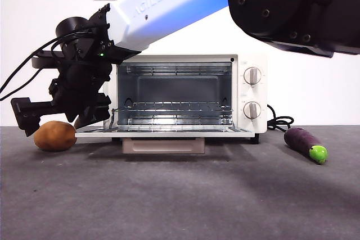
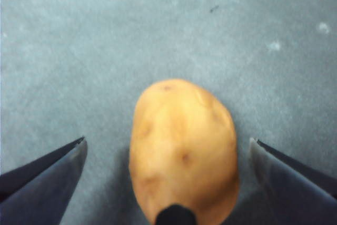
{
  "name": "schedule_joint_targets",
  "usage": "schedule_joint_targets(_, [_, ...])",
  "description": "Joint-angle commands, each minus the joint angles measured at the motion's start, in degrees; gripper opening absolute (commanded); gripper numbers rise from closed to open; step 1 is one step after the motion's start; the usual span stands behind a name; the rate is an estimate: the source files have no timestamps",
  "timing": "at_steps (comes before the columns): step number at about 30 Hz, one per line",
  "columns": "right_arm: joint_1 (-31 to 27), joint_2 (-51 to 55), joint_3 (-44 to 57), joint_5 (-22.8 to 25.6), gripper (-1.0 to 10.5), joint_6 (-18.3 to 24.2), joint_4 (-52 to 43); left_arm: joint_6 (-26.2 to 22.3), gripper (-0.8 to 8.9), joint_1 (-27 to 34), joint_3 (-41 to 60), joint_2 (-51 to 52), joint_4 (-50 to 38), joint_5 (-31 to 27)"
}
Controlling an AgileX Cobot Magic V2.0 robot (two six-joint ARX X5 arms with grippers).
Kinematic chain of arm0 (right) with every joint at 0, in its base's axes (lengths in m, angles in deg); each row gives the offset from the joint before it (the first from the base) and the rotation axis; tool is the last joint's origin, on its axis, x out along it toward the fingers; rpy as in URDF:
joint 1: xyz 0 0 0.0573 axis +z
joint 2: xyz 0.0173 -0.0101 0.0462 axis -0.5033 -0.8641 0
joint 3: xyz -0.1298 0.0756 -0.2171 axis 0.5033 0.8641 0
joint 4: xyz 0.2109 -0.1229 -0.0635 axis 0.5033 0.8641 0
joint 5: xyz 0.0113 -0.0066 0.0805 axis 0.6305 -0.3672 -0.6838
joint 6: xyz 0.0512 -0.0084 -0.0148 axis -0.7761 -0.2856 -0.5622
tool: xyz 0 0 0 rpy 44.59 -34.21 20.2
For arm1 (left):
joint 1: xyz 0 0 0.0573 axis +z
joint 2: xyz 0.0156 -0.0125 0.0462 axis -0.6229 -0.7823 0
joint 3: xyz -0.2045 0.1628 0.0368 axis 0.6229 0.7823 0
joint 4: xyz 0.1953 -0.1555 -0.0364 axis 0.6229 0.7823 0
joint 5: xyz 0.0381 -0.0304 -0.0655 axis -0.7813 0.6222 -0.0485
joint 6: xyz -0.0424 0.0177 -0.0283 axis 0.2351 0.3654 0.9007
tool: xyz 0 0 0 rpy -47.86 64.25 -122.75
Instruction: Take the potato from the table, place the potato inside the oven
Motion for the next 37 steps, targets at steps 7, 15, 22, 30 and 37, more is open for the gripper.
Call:
schedule_joint_targets(7, [0.2,-1.9,0.4,-0.2,4.9,-0.7,1.3,-0.8,-0.06,0.0,0.4,0.0,-0.2,-0.2])
schedule_joint_targets(15, [0.2,-1.9,0.4,0.0,3.6,-0.9,0.9,-0.8,-0.06,0.0,0.4,0.0,-0.2,-0.2])
schedule_joint_targets(22, [0.3,-1.9,0.4,-1.5,2.5,-0.9,0.9,-0.8,-0.06,0.0,0.4,0.0,-0.2,-0.2])
schedule_joint_targets(30, [0.6,-1.9,0.2,-1.4,2.4,-1.2,1.0,-1.5,-0.06,0.0,0.4,0.0,-0.2,-0.2])
schedule_joint_targets(37, [0.9,-1.8,-7.9,-1.2,2.4,-1.4,9.6,-1.8,-0.06,0.0,0.4,0.0,-0.2,-0.2])
